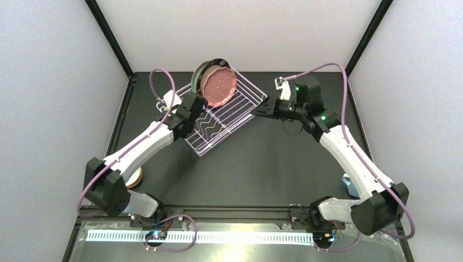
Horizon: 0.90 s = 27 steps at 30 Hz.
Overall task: Load the mixed dishes into the dish rack
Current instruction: Place the upside down cup on the dish rack, then grab the cup at the corner of the board.
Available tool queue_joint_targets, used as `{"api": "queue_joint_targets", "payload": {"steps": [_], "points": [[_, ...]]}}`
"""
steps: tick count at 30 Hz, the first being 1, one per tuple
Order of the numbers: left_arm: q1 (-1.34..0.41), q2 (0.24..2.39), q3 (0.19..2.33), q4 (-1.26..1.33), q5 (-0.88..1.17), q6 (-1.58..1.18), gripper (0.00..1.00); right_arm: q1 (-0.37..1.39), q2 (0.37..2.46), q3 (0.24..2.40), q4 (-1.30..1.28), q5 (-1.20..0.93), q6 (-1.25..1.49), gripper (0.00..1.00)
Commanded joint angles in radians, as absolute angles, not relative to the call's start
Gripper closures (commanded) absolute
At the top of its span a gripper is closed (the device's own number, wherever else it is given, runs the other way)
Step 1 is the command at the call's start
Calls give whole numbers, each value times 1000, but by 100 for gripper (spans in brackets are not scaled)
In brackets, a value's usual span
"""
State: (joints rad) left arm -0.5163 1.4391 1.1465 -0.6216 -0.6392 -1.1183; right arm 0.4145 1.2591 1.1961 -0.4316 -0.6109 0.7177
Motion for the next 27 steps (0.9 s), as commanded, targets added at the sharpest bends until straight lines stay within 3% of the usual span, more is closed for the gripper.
{"api": "queue_joint_targets", "payload": {"steps": [1, 14, 27], "points": [[-555, 1329, 1142, -652, -692, -1096, 29, 409, 1257, 1304, -470, -532, 713, 55], [-615, 1184, 1013, -529, -696, -975, 29, 410, 1533, 2075, -712, -508, 908, 53], [-643, 1304, 981, -358, -608, -910, 29, 394, 1661, 2245, -791, -494, 905, 50]]}}
